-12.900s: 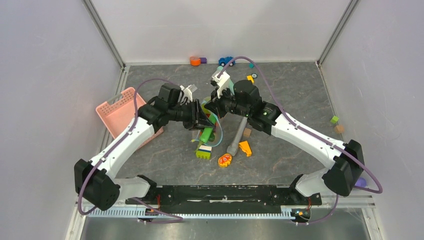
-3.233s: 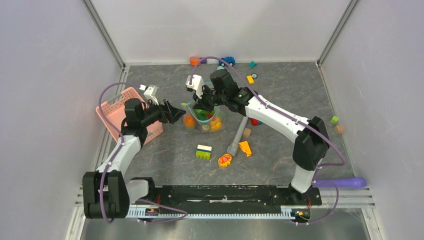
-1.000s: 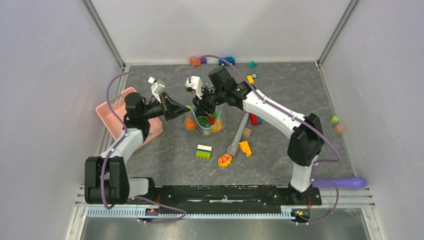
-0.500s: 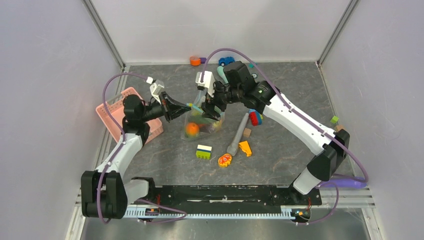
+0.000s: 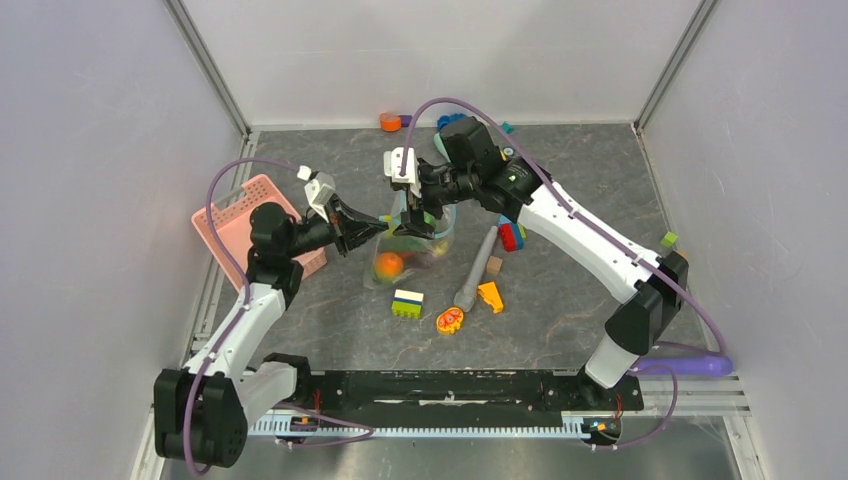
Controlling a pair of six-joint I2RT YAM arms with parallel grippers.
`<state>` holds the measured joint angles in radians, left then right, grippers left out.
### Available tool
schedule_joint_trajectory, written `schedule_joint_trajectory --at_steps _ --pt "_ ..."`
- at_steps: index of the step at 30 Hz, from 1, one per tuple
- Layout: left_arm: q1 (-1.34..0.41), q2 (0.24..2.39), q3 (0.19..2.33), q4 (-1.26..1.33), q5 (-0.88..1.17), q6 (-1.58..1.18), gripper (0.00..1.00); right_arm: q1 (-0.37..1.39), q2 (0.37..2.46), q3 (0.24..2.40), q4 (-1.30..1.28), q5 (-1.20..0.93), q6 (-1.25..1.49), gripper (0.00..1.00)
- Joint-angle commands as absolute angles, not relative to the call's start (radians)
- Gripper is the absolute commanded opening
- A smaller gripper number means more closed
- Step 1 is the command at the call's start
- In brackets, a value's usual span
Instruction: Place the food in the zip-top bag and seal the zipper
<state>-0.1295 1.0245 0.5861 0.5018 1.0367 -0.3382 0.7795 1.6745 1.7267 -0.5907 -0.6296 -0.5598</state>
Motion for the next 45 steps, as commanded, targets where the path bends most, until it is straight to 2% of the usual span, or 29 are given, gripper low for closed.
schedule_joint_trajectory --at_steps 1,5,12,14,18,27,31,45 --pt "-0.136 0.989 0.592 0.483 1.011 -0.255 0.02 0.78 1.687 1.755 -0.569 -0.719 -0.624 0.88" --pt "-0.138 0.988 0.592 0.474 1.024 -0.241 0.02 0.785 1.702 1.759 -0.575 -0.753 -0.629 0.75" --pt "-0.138 0.988 0.598 0.447 1.042 -0.218 0.02 0.793 1.738 1.789 -0.577 -0.716 -0.618 0.68" --pt "-0.138 0.989 0.602 0.44 1.048 -0.212 0.02 0.794 1.751 1.799 -0.578 -0.712 -0.608 0.6" --pt "-0.138 0.992 0.615 0.41 1.056 -0.199 0.02 0.799 1.78 1.819 -0.588 -0.711 -0.597 0.55" --pt "-0.138 0.994 0.626 0.372 1.062 -0.174 0.02 0.816 1.809 1.867 -0.698 -0.702 -0.648 0.2" --pt "-0.138 0.989 0.629 0.371 1.048 -0.173 0.02 0.831 1.807 1.871 -0.735 -0.674 -0.667 0.0" --pt "-0.138 0.897 0.592 0.416 0.921 -0.226 0.02 0.834 1.785 1.879 -0.727 -0.495 -0.598 0.0"
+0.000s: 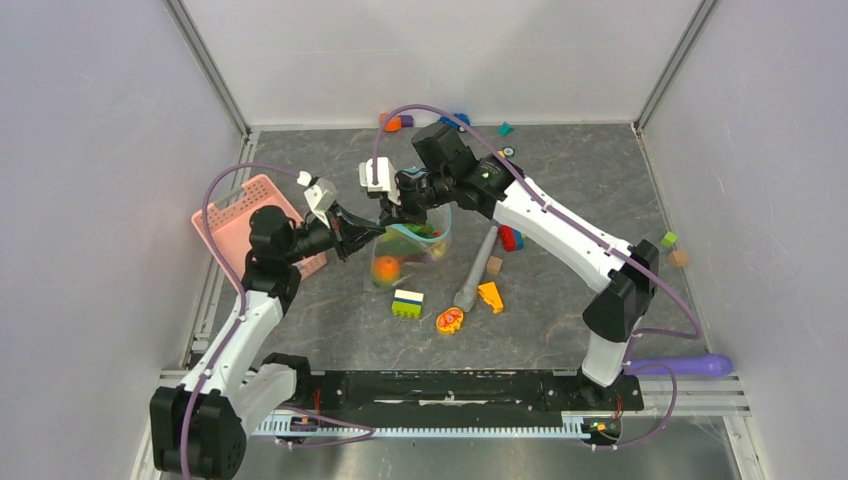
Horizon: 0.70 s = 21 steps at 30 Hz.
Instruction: Place the food in the zip-top bag and seal the zipper
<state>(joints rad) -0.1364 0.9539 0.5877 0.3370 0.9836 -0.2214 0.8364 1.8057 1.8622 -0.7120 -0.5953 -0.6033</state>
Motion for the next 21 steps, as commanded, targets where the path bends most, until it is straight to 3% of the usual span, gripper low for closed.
schedule_joint_trajectory --at_steps 1,11,20,21 --pt "-0.138 0.889 0.591 0.425 0.911 -0.233 0.02 0.834 1.78 1.874 -0.735 -0.466 -0.607 0.0" --pt "-0.138 0.829 0.559 0.44 0.844 -0.242 0.02 0.834 1.746 1.852 -0.762 -0.284 -0.603 0.0" --pt "-0.138 0.82 0.541 0.447 0.839 -0.249 0.02 0.832 1.723 1.846 -0.751 -0.278 -0.584 0.0" --pt "-0.138 0.827 0.538 0.441 0.844 -0.242 0.17 0.833 1.722 1.85 -0.745 -0.308 -0.577 0.0"
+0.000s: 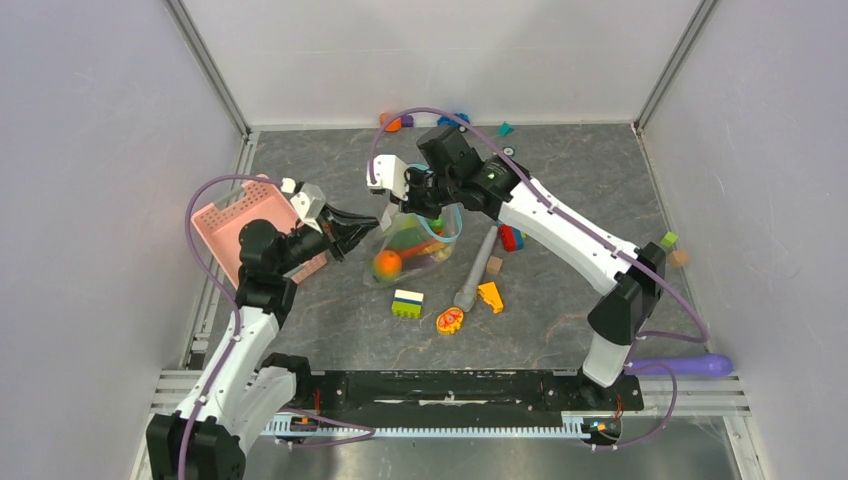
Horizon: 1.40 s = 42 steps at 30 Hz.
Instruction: Place the food in the zip-top bag and seal the zipper
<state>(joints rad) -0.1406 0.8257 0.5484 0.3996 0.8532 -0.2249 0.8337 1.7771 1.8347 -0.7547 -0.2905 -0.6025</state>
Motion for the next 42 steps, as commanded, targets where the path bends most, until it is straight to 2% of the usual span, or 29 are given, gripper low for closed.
schedule_joint_trajectory --at_steps 1,2,3,5,10,16,22,23,25,27,28,31,32,38,42 --pt "-0.138 0.839 0.536 0.438 0.861 -0.236 0.36 0.835 1.719 1.853 -0.739 -0.339 -0.57 0.0" --pt "-0.138 0.851 0.538 0.438 0.895 -0.229 0.52 0.833 1.717 1.855 -0.729 -0.373 -0.563 0.0" --pt "-0.138 0.866 0.541 0.435 0.93 -0.221 0.55 0.835 1.712 1.856 -0.714 -0.407 -0.556 0.0" --pt "-0.138 0.895 0.554 0.434 0.991 -0.218 0.68 0.835 1.705 1.855 -0.687 -0.471 -0.549 0.0" --pt "-0.138 0.947 0.57 0.43 1.006 -0.195 0.7 0.835 1.7 1.855 -0.648 -0.574 -0.523 0.0" --pt "-0.138 1.01 0.607 0.437 1.005 -0.183 0.61 0.834 1.706 1.848 -0.646 -0.575 -0.508 0.0" --pt "-0.147 1.091 0.631 0.567 1.058 -0.264 0.59 0.835 1.707 1.853 -0.629 -0.618 -0.485 0.0" --pt "-0.151 1.104 0.637 0.587 1.071 -0.275 0.55 0.834 1.707 1.853 -0.626 -0.624 -0.482 0.0" --pt "-0.16 1.121 0.65 0.602 1.091 -0.285 0.39 0.834 1.707 1.853 -0.619 -0.623 -0.473 0.0" --pt "-0.169 1.131 0.666 0.602 1.111 -0.295 0.11 0.835 1.707 1.852 -0.613 -0.62 -0.463 0.0" --pt "-0.171 1.132 0.672 0.6 1.135 -0.297 0.02 0.835 1.709 1.851 -0.612 -0.619 -0.457 0.0" --pt "-0.178 1.117 0.666 0.595 1.132 -0.299 0.02 0.834 1.708 1.845 -0.613 -0.611 -0.46 0.0" --pt "-0.179 1.107 0.662 0.589 1.119 -0.299 0.02 0.834 1.707 1.845 -0.619 -0.597 -0.465 0.03" --pt "-0.179 1.027 0.604 0.578 1.024 -0.256 0.02 0.833 1.677 1.85 -0.661 -0.491 -0.483 0.39" --pt "-0.179 0.989 0.566 0.577 1.011 -0.203 0.02 0.827 1.619 1.801 -0.652 -0.374 -0.429 0.5"
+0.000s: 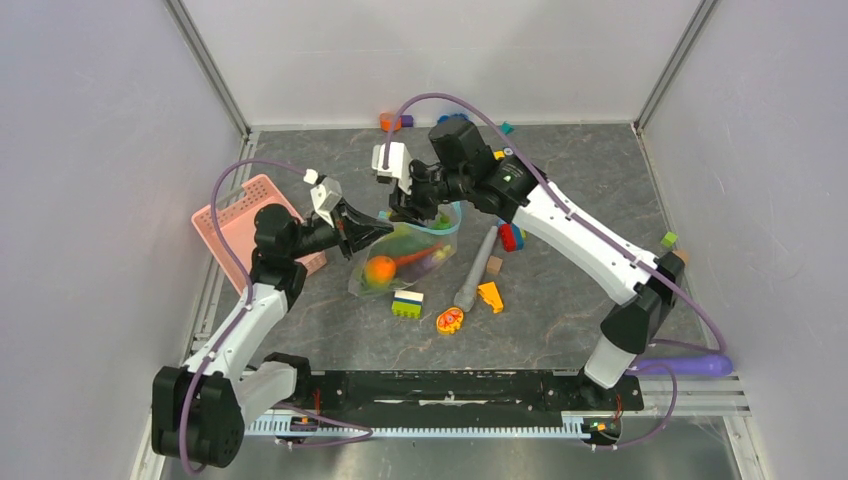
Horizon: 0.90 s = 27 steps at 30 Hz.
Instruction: Place the food in the zip-top bag and seal the zipper
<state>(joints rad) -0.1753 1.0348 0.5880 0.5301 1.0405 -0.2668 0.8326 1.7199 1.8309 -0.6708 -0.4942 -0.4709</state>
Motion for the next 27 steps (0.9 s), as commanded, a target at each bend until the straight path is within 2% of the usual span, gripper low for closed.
schedule_joint_trajectory --at_steps 1,8,11,15,20,27 --pt "-0.179 0.985 0.561 0.575 1.011 -0.198 0.02 0.827 1.597 1.779 -0.635 -0.329 -0.407 0.53" --pt "-0.179 0.994 0.559 0.56 1.014 -0.183 0.02 0.775 1.423 1.552 -0.506 -0.267 -0.336 0.59" --pt "-0.179 0.991 0.558 0.548 1.024 -0.16 0.02 0.761 1.409 1.53 -0.519 -0.283 -0.372 0.59" --pt "-0.179 0.98 0.556 0.536 1.025 -0.137 0.02 0.729 1.407 1.542 -0.589 -0.135 -0.403 0.54" --pt "-0.179 0.983 0.563 0.511 1.039 -0.119 0.02 0.711 1.374 1.448 -0.629 -0.216 -0.496 0.55" --pt "-0.179 0.981 0.569 0.496 1.062 -0.106 0.02 0.711 1.43 1.482 -0.605 -0.295 -0.472 0.54"
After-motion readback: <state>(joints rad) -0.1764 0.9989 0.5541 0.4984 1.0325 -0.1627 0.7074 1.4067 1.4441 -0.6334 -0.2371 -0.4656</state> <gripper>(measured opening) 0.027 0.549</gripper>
